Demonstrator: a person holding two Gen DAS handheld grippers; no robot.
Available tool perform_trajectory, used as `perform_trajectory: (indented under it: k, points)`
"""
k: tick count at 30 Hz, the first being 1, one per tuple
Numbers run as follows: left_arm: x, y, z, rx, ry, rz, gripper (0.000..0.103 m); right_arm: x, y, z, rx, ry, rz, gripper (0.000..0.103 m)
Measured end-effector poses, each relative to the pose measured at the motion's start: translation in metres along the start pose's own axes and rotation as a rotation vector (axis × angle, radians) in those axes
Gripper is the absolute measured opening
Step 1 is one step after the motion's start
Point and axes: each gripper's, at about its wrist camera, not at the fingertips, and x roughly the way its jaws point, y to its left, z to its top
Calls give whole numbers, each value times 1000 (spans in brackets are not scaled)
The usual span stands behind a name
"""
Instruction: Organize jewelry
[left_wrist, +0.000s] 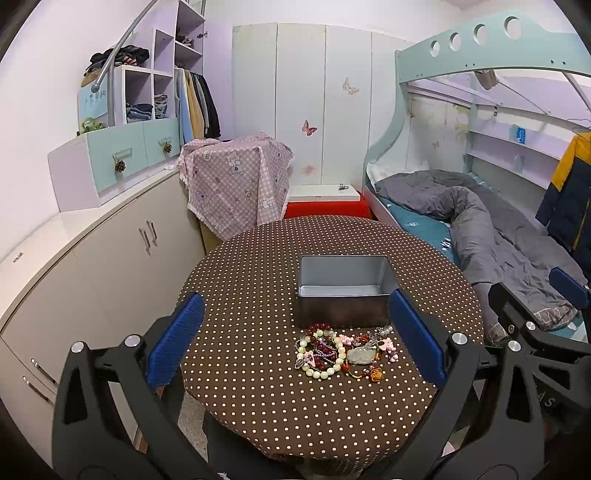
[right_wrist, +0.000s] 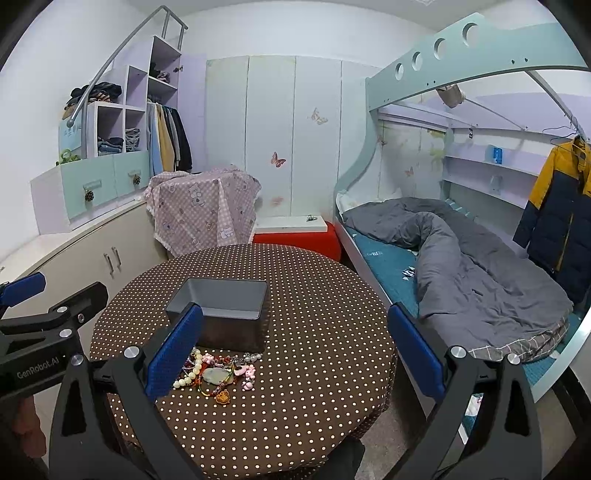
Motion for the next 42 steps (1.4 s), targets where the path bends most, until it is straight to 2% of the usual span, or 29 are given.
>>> perform_trajectory:
  k: [42]
  points:
    - [0, 2, 2, 0, 3, 0, 97, 0, 4, 5, -2, 6, -2, 95]
